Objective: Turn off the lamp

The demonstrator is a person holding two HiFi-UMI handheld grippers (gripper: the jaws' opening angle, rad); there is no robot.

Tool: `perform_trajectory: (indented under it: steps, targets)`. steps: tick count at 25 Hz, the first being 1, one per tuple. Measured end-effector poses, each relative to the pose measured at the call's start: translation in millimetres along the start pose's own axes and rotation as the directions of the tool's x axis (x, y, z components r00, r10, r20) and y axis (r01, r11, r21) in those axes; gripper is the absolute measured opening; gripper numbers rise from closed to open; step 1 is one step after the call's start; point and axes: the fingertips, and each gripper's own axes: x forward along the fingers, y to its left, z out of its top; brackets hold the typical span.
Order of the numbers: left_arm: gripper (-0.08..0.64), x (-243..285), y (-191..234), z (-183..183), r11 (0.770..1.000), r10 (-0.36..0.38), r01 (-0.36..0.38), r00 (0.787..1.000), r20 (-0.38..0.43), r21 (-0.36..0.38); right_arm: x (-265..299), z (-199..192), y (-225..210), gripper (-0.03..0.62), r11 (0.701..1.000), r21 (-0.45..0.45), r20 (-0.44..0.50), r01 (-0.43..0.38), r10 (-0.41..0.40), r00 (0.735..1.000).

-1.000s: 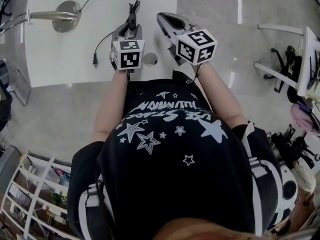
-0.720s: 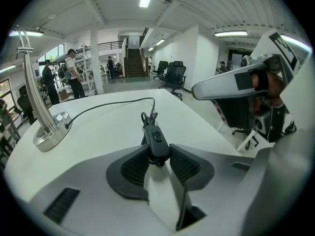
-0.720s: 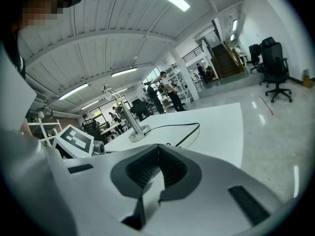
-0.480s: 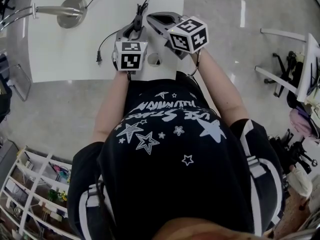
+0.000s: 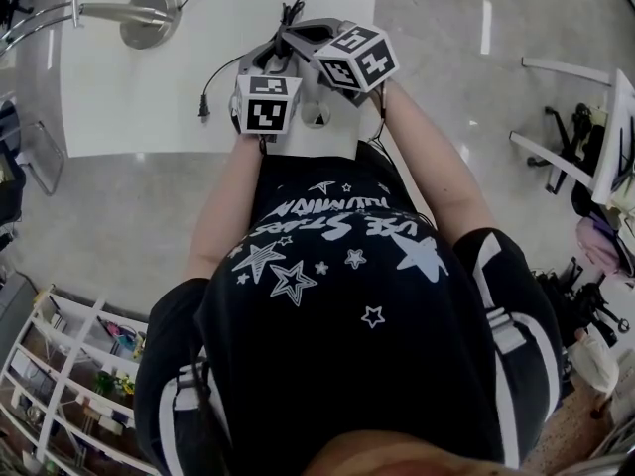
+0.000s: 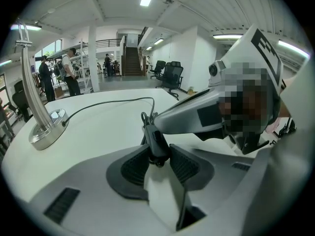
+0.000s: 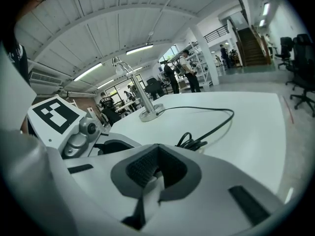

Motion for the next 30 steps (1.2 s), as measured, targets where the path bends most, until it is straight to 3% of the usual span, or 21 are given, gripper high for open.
perform_trajectory:
  steps: [7,18,30]
  targets:
    - [0.149,0,-2,-3,1.000,-0.005,0.005,1.000,-0.008,-0.008,3,-5,1,0.006,0.998,-0.062,-0.068,0.009,-0.014,0.998]
    - [0.149,2,-3,-4,1.000,-0.016,0.016,1.000,-0.011,-0.003,5,-9,-5,0.006,0.999,0.030,-0.076,0.020,-0.017,0.997]
    - [0.149,1,3,-4,1.000,-0.026,0.026,1.000,-0.015,0.007,-16,-10,-7,0.006,0.982,0.186,0.046,0.040,-0.050,0.998]
